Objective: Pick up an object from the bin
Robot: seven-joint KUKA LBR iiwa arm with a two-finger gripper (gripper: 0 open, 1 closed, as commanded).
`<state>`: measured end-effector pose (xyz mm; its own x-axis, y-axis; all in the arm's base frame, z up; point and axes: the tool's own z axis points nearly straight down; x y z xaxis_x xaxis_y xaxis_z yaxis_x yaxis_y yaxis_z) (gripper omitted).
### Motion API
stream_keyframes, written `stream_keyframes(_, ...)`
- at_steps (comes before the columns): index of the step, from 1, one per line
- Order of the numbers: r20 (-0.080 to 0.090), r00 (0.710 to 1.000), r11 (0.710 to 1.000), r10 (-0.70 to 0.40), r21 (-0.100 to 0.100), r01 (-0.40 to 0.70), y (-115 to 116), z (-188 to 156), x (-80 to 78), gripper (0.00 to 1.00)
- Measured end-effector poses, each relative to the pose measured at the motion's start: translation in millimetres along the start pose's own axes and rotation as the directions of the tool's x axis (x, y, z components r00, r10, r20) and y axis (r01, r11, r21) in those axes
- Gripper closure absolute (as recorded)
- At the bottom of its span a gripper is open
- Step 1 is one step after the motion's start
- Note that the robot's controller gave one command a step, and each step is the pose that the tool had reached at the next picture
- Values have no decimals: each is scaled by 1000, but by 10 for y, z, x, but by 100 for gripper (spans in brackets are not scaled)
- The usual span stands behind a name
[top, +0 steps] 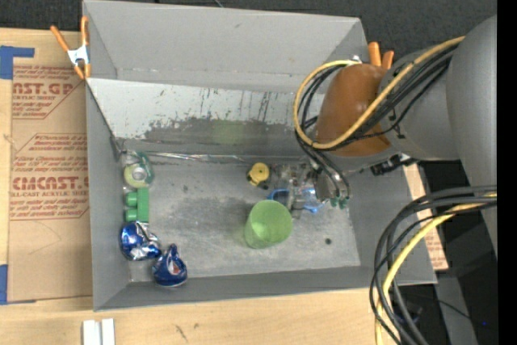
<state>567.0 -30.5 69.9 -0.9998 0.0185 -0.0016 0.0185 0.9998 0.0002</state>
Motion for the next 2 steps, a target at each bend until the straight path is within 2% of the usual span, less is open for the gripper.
stream_keyframes(1, 6, 1000, 1000, -14, 1, 14, 38, -721, 131, 100)
stream_keyframes(2, 11, 1000, 1000, -25, 1, 25, 56, -1506, -42, 100)
